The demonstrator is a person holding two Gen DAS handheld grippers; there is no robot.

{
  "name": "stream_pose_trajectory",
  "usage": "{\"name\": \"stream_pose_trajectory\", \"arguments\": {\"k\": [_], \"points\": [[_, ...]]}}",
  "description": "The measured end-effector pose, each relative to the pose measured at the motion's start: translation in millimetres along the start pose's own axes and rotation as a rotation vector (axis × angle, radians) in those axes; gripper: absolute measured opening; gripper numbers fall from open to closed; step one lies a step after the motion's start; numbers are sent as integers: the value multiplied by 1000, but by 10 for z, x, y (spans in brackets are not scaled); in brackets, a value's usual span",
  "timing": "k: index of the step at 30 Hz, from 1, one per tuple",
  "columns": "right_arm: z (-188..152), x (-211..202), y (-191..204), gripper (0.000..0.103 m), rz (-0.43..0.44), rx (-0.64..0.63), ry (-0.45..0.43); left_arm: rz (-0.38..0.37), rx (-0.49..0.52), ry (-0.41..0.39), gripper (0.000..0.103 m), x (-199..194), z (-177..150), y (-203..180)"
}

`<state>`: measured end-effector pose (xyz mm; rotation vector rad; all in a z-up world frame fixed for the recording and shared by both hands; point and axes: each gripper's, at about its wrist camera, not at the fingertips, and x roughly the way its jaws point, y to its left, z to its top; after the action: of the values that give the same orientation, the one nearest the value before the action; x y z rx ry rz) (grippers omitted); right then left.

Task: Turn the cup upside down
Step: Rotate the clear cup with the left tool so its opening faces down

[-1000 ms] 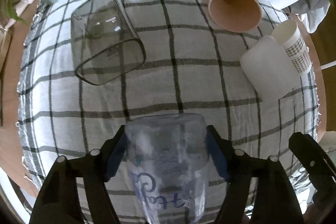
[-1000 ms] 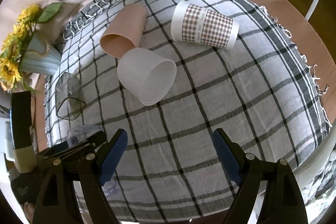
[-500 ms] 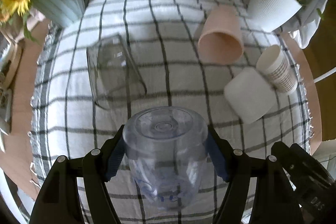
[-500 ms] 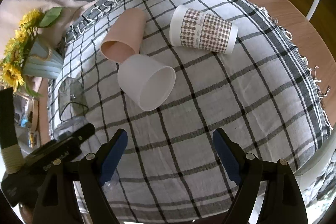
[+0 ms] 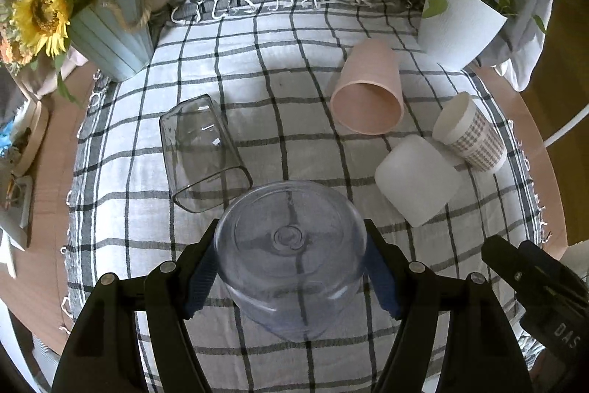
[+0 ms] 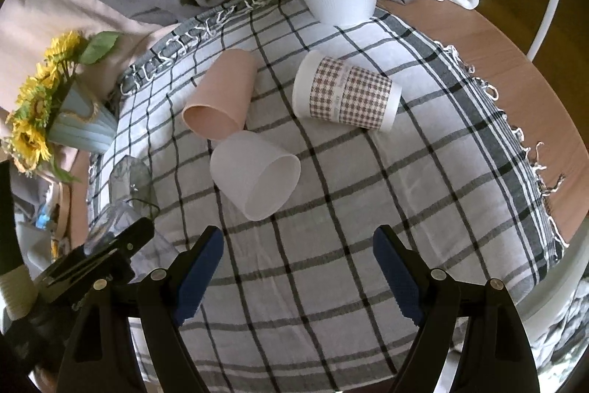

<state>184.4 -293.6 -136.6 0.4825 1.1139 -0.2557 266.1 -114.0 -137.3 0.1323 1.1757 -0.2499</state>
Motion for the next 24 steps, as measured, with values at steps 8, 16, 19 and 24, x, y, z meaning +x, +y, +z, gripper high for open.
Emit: {"name": "stream_pose_trajectory", "arguments": {"k": [8,16,19,24], "points": [[-74,19,-30,83,3,-20,21,-1,-26,0,71,-93,-135,24],[-125,34,-12,83,1,-48,37,-10,-43,10,71,-151,-254,14],[-139,44,-3,83,0,-60,43,-8,-41,12,71,-162,-296,0],[-148,61,9,83,-2,-78,50,-6,-43,11,71,-175,-352,-7]]}}
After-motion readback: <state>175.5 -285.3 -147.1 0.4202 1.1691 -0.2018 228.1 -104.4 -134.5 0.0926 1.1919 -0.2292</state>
